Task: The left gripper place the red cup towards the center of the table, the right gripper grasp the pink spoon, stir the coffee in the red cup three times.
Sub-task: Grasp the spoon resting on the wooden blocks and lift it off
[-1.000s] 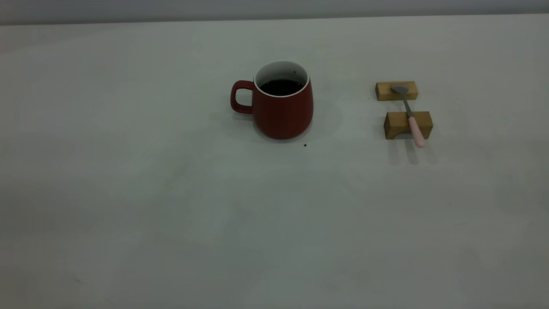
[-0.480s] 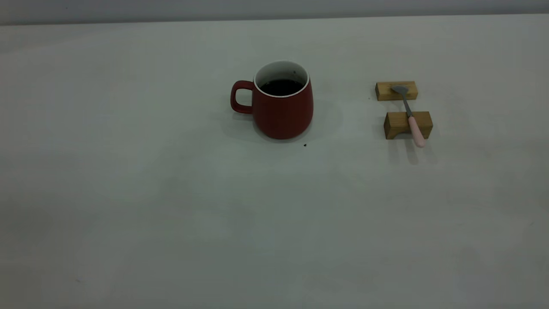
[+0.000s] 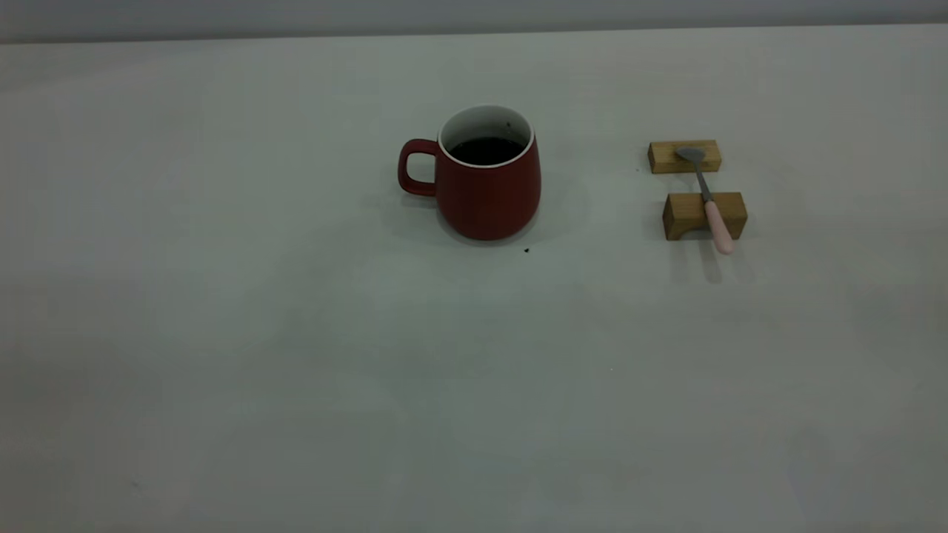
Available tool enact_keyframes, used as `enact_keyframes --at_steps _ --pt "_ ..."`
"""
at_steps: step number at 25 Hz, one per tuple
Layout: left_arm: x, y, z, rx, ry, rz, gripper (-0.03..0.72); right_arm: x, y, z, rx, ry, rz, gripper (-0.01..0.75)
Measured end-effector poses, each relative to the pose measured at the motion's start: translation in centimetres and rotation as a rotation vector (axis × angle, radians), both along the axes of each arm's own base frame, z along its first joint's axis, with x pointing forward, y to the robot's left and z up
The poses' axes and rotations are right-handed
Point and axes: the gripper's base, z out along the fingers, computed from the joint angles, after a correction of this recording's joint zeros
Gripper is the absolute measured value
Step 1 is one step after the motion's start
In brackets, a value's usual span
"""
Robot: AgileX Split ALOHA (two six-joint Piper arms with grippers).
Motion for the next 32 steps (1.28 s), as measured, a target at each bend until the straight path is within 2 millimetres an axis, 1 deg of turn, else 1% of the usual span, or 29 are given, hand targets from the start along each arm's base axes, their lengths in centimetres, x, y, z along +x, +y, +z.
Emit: enact_keyframes --at_steps 2,4,6,9,12,14,17,22,23,25,27,30,32 --pt "0.0 0.0 0.0 0.000 0.000 0.000 0.478 1.8 0.5 1.1 0.009 0.033 0.018 0.473" --pt "0.0 0.0 0.0 0.000 0.000 0.000 0.478 4.2 1.0 1.4 0.023 0.110 0.031 0.536" --pt "0.0 0.0 0.0 0.000 0.000 0.000 0.478 6.5 1.6 1.3 0.048 0.202 0.042 0.570" --pt "0.0 0.0 0.0 0.000 0.000 0.000 0.478 10.1 2.5 0.2 0.087 0.344 0.048 0.582" --pt "0.0 0.0 0.0 0.000 0.000 0.000 0.478 14.0 3.6 -1.8 0.136 0.478 0.055 0.582" --pt "0.0 0.0 0.0 0.000 0.000 0.000 0.478 16.2 4.1 -3.1 0.151 0.514 0.080 0.582" --pt "0.0 0.0 0.0 0.000 0.000 0.000 0.478 19.8 5.0 -5.6 0.171 0.598 0.106 0.582" --pt "0.0 0.0 0.0 0.000 0.000 0.000 0.478 24.6 5.9 -9.5 0.168 0.742 0.117 0.582" --pt "0.0 0.0 0.0 0.000 0.000 0.000 0.478 25.7 6.0 -10.6 0.168 0.778 0.112 0.582" --pt "0.0 0.0 0.0 0.000 0.000 0.000 0.478 27.5 6.3 -11.9 0.167 0.806 0.104 0.582" --pt "0.0 0.0 0.0 0.000 0.000 0.000 0.478 29.3 6.5 -13.7 0.164 0.843 0.097 0.582" --pt "0.0 0.0 0.0 0.000 0.000 0.000 0.478 31.8 7.4 -16.4 0.153 0.893 0.106 0.582" --pt "0.0 0.0 0.0 0.000 0.000 0.000 0.478 33.5 8.1 -17.8 0.146 0.903 0.117 0.582"
